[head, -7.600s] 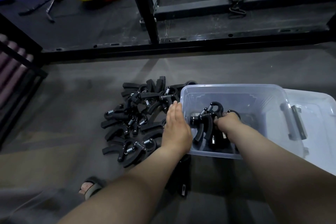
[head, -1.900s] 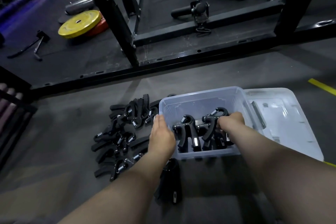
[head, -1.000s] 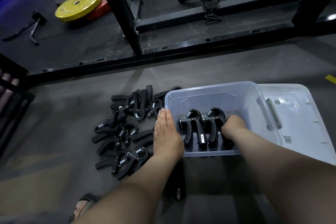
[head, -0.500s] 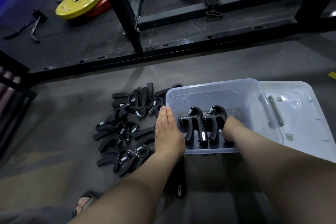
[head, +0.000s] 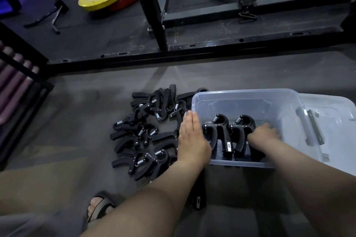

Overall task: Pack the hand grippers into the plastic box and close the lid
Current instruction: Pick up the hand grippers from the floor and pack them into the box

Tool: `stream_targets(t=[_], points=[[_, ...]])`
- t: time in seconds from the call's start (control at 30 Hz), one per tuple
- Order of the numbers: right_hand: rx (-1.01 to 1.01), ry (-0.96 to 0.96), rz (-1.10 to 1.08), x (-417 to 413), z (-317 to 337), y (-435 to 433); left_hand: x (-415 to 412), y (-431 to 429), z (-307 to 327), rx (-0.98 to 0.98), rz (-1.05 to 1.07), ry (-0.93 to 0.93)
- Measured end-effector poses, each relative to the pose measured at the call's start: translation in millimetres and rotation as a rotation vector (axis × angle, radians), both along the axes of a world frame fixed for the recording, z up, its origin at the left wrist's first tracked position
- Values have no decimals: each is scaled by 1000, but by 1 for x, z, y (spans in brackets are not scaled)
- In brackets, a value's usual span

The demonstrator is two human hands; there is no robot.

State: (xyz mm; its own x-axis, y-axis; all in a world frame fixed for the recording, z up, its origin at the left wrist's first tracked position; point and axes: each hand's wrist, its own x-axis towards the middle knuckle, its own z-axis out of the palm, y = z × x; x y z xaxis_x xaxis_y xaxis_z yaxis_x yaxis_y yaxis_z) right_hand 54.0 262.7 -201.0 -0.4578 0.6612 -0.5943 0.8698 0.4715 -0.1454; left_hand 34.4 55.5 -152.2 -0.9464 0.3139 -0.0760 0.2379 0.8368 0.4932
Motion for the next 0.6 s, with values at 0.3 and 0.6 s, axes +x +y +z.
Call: stream_targets(t=[0.3, 0.6], points=[[-273, 715, 324, -54, 55, -121, -17, -41, -22, 343, -91, -104], [-314, 663, 363, -44, 40, -170, -23, -146, -51, -146, 654, -330]])
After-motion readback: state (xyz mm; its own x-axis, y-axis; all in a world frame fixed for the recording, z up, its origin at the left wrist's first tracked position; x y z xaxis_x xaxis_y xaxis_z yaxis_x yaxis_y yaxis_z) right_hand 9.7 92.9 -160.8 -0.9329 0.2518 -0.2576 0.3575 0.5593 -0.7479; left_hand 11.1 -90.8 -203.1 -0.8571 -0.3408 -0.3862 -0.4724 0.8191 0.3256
